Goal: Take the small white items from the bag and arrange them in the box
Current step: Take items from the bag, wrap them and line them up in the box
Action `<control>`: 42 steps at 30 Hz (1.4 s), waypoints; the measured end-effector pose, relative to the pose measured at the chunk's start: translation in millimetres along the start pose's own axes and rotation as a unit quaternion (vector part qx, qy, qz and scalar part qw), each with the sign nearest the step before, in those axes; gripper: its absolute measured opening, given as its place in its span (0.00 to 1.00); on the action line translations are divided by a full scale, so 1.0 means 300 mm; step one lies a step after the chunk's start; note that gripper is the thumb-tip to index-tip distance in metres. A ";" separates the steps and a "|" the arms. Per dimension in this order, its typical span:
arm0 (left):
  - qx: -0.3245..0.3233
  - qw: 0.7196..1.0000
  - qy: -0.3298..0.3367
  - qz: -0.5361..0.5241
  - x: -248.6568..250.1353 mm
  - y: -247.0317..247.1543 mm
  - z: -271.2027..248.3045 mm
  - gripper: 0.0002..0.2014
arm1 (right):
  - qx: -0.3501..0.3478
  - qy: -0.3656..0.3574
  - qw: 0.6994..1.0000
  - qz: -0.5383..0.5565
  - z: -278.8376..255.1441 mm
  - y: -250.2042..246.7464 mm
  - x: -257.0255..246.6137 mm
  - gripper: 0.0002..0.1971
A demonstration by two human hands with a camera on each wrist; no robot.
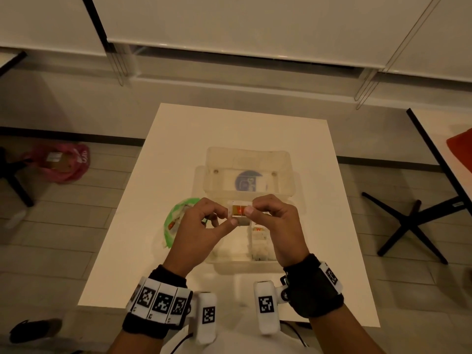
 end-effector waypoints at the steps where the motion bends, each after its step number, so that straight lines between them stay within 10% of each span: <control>1: -0.003 1.000 -0.009 0.006 -0.003 -0.001 0.001 0.13 | 0.006 -0.006 1.000 -0.010 0.000 -0.002 0.000 0.05; 42: 0.037 0.996 -0.041 -0.066 0.014 0.015 0.044 0.04 | -0.059 -0.009 0.979 -0.195 0.010 0.004 -0.018 0.07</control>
Point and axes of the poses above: each hand's wrist, its own z-axis towards the middle knuckle, its own y-axis out of the palm, x = y × z, the point moved 5 cm from there along z, towards the middle knuckle, and after that the axes turned 2 degrees about x, right-handed, at the moved point
